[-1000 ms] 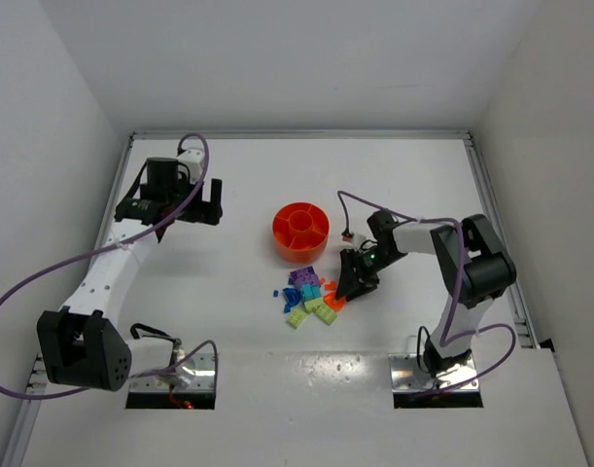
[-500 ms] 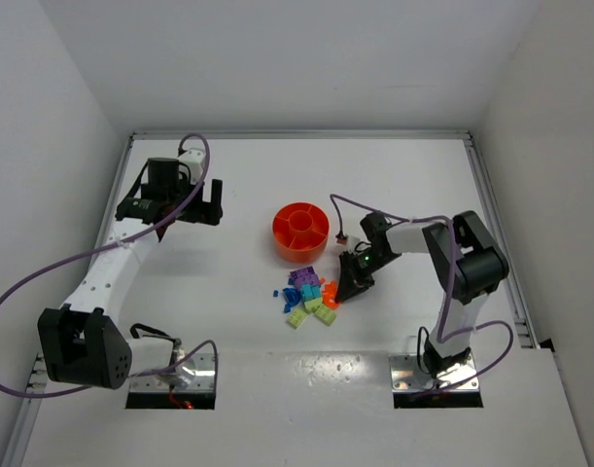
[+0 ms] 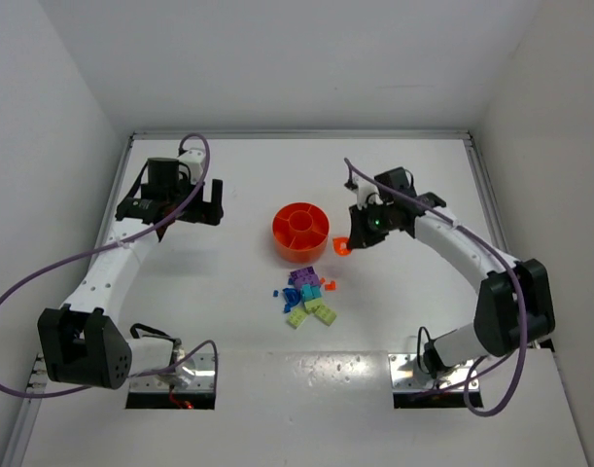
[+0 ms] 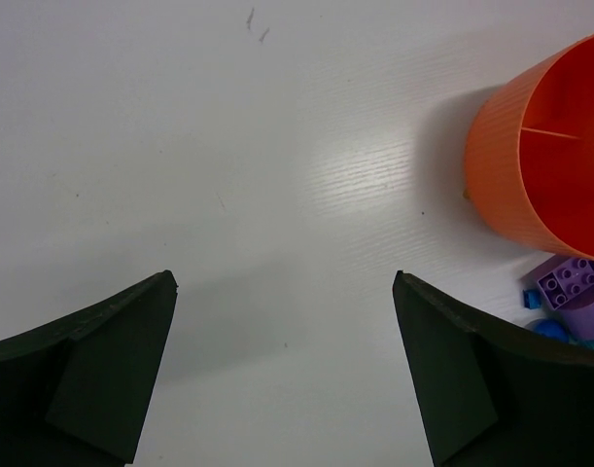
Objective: Sort the legos into containers by color
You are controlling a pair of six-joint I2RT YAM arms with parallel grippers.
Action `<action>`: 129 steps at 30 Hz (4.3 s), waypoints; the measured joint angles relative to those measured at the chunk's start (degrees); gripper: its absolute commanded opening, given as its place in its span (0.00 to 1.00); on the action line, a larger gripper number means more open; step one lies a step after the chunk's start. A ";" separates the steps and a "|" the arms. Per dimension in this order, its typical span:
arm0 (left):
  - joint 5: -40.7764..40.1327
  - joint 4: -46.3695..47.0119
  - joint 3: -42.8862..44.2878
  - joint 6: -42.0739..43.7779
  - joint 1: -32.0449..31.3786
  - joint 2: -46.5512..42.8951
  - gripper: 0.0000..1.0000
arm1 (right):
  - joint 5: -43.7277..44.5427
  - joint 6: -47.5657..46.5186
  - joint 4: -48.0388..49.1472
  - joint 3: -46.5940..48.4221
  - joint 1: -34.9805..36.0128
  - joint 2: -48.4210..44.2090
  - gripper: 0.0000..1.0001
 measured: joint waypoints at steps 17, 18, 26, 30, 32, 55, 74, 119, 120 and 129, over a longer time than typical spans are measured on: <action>0.46 0.24 0.00 0.00 0.00 -0.02 1.00 | 17.00 -2.23 -4.48 27.67 6.78 15.78 0.00; 0.44 0.22 0.00 0.02 0.00 -0.02 1.00 | 17.75 -2.45 -4.85 27.74 7.69 16.15 0.00; 0.44 0.68 0.00 -0.02 0.00 -0.09 1.00 | 22.29 -4.07 -6.75 31.17 13.25 18.43 0.00; 0.39 0.66 0.00 -0.02 0.00 -0.09 1.00 | 24.15 -4.50 -6.84 33.16 14.51 19.69 0.00; 0.26 0.70 0.00 -0.04 0.00 -0.09 1.00 | 25.14 -4.66 -6.86 33.88 15.15 20.57 0.00; -0.13 1.51 -0.22 -0.04 0.66 -0.68 1.00 | 31.82 -5.70 -7.10 34.60 19.26 24.74 0.48; -0.07 1.77 -1.22 0.24 0.83 -3.69 1.00 | 24.33 -10.86 -7.28 8.59 18.01 -2.60 0.34; -0.22 2.10 -1.60 1.25 1.07 -3.13 1.00 | 15.56 -4.42 6.54 -6.69 18.40 13.40 0.49; -0.22 2.14 -1.60 1.25 1.07 -3.13 1.00 | 15.63 -4.24 6.67 -6.29 18.40 13.70 0.49; -0.42 2.43 -1.60 1.25 1.51 -3.13 1.00 | 15.74 -3.10 6.14 -2.84 18.75 16.70 0.45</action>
